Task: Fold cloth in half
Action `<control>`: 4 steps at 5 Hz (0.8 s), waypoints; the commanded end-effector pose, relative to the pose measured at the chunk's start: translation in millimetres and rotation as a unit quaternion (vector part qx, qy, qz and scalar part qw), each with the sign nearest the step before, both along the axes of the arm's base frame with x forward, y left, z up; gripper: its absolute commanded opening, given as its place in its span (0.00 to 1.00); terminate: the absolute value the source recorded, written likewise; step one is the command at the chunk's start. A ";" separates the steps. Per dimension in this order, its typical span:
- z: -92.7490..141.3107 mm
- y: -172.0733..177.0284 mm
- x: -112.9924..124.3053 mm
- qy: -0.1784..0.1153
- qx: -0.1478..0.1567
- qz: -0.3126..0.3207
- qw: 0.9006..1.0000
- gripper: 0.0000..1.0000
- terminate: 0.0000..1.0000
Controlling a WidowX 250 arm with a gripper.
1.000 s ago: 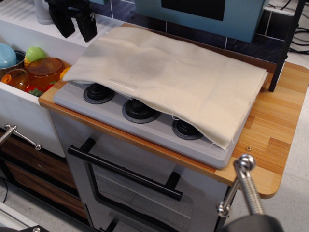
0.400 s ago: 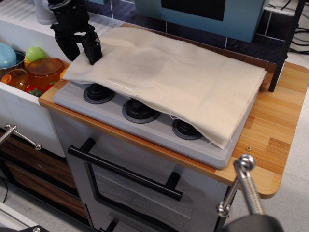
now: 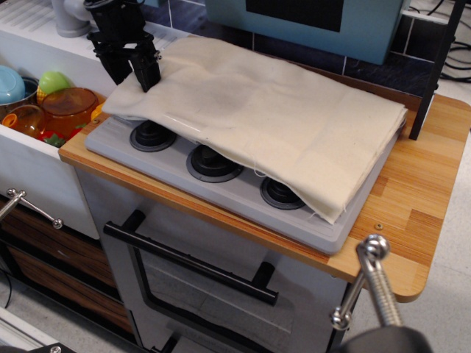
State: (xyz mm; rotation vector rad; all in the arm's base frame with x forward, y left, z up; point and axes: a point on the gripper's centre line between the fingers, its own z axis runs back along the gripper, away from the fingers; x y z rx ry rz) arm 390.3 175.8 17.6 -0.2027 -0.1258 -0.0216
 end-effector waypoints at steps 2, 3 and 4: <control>75.4 -18.4 -3.5 -0.057 -0.026 -0.006 0.998 0.00 0.00; 101.4 -32.8 -13.7 -0.067 -0.051 -0.016 0.996 0.00 0.00; 129.2 -53.5 -11.3 -0.080 -0.078 -0.023 0.993 0.00 0.00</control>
